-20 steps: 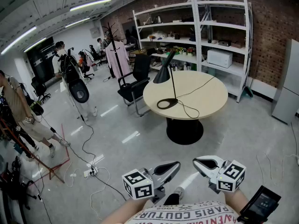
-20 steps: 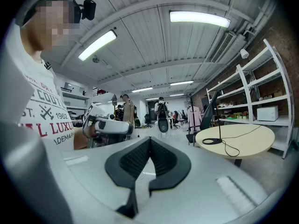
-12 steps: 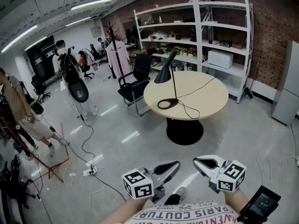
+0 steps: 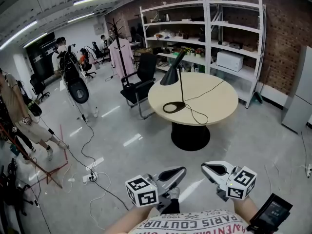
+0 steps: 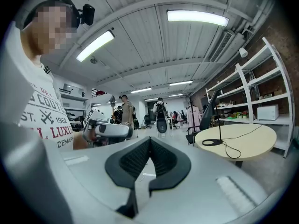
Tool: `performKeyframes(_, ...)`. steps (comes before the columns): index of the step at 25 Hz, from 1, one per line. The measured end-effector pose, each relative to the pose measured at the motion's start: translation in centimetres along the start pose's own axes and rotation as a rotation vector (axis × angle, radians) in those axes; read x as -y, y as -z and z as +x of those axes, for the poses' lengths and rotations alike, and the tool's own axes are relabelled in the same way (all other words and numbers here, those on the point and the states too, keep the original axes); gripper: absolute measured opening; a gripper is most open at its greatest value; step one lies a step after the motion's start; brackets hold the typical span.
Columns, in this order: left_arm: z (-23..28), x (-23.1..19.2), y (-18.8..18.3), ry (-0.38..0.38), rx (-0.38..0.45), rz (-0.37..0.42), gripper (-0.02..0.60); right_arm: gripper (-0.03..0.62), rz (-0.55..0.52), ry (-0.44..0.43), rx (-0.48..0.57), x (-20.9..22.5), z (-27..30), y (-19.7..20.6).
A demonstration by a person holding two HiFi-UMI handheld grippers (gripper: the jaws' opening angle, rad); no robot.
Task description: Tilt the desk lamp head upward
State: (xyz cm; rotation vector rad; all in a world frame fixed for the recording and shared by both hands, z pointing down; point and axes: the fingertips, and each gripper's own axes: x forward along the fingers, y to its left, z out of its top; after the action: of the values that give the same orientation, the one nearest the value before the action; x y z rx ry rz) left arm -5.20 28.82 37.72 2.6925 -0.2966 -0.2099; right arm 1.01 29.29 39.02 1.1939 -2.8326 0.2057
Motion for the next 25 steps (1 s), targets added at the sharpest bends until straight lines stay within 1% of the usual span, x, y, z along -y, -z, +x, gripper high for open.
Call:
performKeyframes(6,0.4,-3.8,-0.6,-0.009,0.012,-0.024,-0.002,0.006,0.018,0.009,0.007,2.4,2.8,0.5)
performKeyframes(11,1.5,-8.2,-1.5,-0.016,0.013,-0.055,-0.002,0.006,0.046,0.011,0.006,6.0,5.7,0.8)
performKeyframes(17,4.2,-15.5,-3.3,-0.006,-0.014,-0.086,-0.002,0.006,0.081,0.041,0.002,12.0,10.3,1.4)
performKeyframes(22,7.2,-21.8,-6.8,0.024,-0.031,-0.098,-0.002,0.006,0.102,0.077,-0.006,17.9,14.6,0.1)
performKeyframes(25,8.3,-26.1,-8.6,0.026,-0.048,-0.109,-0.002,0.006,0.11,0.101,0.003,21.1,17.7,-1.0)
